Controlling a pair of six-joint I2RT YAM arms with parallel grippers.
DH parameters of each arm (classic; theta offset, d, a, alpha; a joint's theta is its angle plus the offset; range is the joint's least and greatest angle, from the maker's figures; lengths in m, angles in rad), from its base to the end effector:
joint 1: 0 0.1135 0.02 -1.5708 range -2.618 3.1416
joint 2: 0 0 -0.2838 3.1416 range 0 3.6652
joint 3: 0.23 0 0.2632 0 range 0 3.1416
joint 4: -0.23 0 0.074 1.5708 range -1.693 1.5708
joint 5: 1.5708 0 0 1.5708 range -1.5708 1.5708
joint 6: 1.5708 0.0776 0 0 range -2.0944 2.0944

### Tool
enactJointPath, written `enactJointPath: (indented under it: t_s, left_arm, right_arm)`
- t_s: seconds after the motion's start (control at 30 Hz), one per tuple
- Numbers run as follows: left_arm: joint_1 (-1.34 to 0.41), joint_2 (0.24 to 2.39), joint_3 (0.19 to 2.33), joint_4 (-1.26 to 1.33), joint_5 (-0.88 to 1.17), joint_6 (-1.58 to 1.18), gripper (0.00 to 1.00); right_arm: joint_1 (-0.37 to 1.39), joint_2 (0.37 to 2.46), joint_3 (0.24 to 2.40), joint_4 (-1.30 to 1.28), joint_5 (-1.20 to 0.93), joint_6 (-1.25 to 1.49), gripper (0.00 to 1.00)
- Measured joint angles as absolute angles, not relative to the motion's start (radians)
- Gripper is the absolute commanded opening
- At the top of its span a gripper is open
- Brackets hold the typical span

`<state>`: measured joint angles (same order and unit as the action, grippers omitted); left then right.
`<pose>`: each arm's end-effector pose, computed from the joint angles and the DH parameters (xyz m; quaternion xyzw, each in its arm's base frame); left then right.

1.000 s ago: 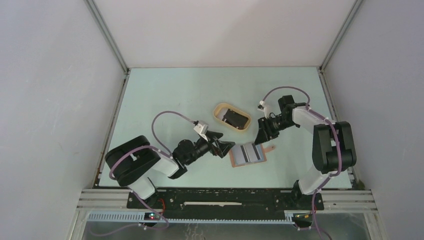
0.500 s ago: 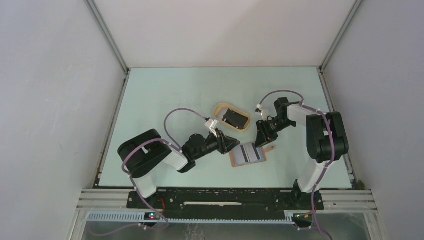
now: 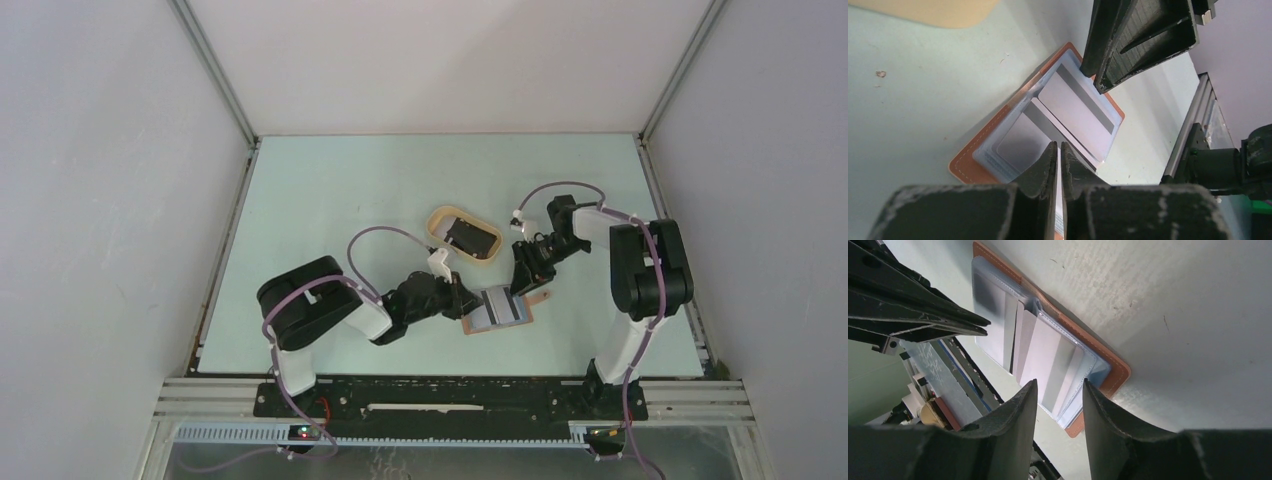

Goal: Put the credit cards into the card holder
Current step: Turn over the card slot in the card holder.

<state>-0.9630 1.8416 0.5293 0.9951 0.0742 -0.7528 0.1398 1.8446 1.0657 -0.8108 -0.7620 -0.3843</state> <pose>0.2027 -0.3015 0.1073 0.1065 0.8026 -0.4631 0.3606 0.3082 0.0975 0.1193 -0.2371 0.8975 0.3701 0.0366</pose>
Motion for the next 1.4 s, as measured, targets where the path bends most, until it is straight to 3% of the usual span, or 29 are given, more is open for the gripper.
enactJointPath:
  t_s: [0.23, 0.57, 1.13, 1.4]
  left_arm:
    - [-0.977, 1.841, 0.562, 0.910, 0.035, -0.760, 0.06]
    - [-0.982, 1.841, 0.599, 0.850, 0.006, -0.761, 0.05]
    - [-0.983, 1.841, 0.603, 0.844, 0.002, -0.760, 0.04]
    - [-0.983, 1.841, 0.603, 0.844, 0.002, -0.760, 0.04]
  right_arm:
    - [0.140, 1.868, 1.076, -0.833, -0.783, -0.387, 0.45]
    - [0.128, 1.876, 1.077, -0.849, -0.799, -0.379, 0.50]
    - [0.126, 1.890, 1.081, -0.860, -0.855, -0.373, 0.43]
    - [0.117, 1.893, 1.092, -0.873, -0.888, -0.375, 0.45]
